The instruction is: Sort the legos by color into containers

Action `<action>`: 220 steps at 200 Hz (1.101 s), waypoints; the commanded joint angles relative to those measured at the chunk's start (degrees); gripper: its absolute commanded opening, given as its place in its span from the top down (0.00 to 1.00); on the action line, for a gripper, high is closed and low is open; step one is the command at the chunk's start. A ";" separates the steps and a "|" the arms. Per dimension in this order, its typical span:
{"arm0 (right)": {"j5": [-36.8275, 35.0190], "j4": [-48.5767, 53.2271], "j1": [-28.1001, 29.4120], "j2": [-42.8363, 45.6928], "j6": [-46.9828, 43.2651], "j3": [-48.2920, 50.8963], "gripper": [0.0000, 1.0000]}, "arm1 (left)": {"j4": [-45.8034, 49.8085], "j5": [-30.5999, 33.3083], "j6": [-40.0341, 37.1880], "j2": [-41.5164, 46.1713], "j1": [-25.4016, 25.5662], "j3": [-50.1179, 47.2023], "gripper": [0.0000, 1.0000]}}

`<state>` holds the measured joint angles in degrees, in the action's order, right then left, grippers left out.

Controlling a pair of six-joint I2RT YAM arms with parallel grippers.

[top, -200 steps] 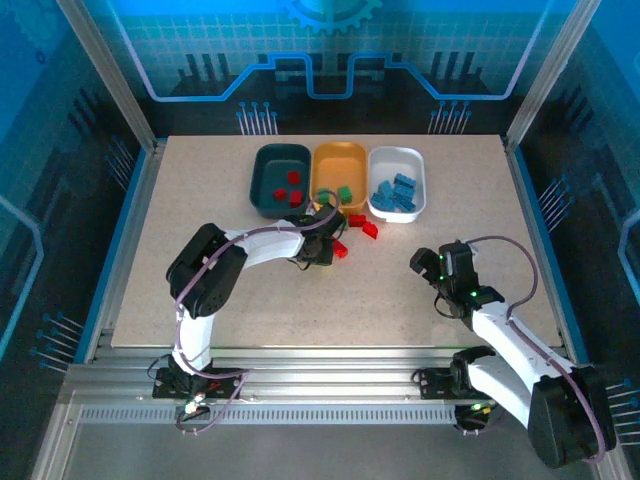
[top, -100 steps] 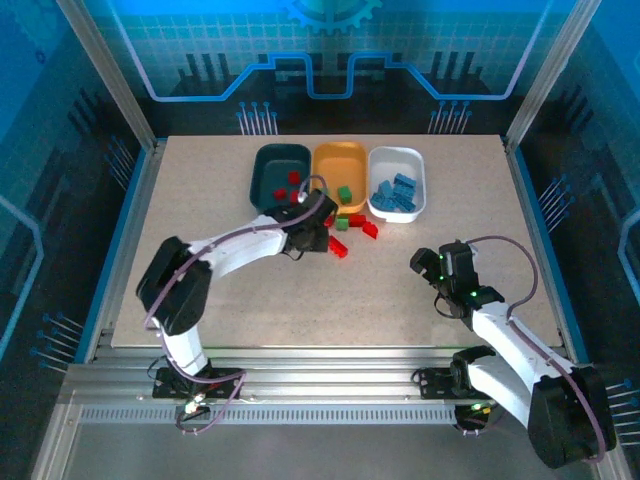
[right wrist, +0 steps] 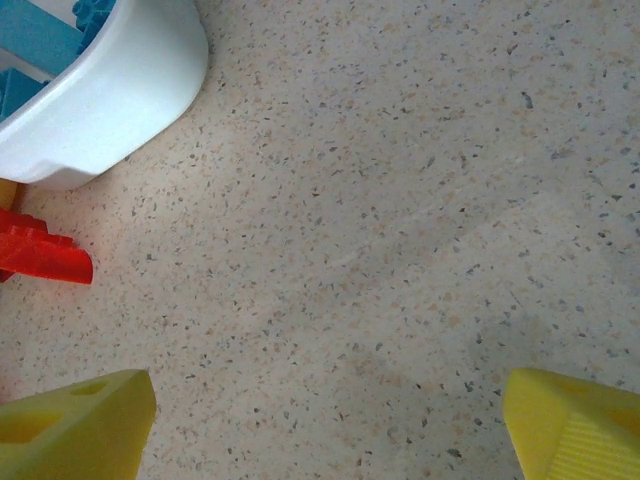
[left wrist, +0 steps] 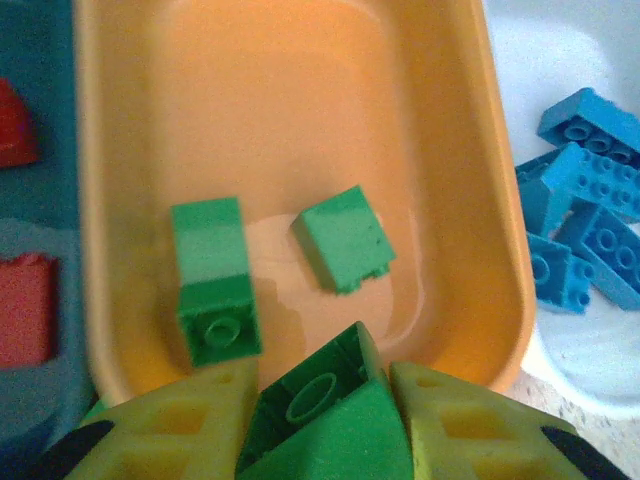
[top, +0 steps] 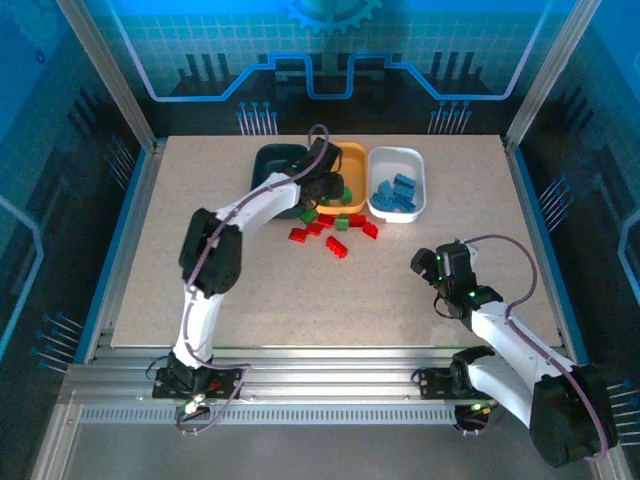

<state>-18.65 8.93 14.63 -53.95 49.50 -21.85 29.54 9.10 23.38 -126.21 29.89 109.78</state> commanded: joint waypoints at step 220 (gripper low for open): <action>0.36 -4.14 20.46 -19.05 -17.11 -14.00 0.11 | -7.07 -6.32 24.50 90.51 -1.59 -85.02 0.01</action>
<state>-16.29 6.28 32.67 -71.68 36.71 -33.85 19.92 5.34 44.01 -42.24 28.60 26.85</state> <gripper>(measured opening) 0.896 0.990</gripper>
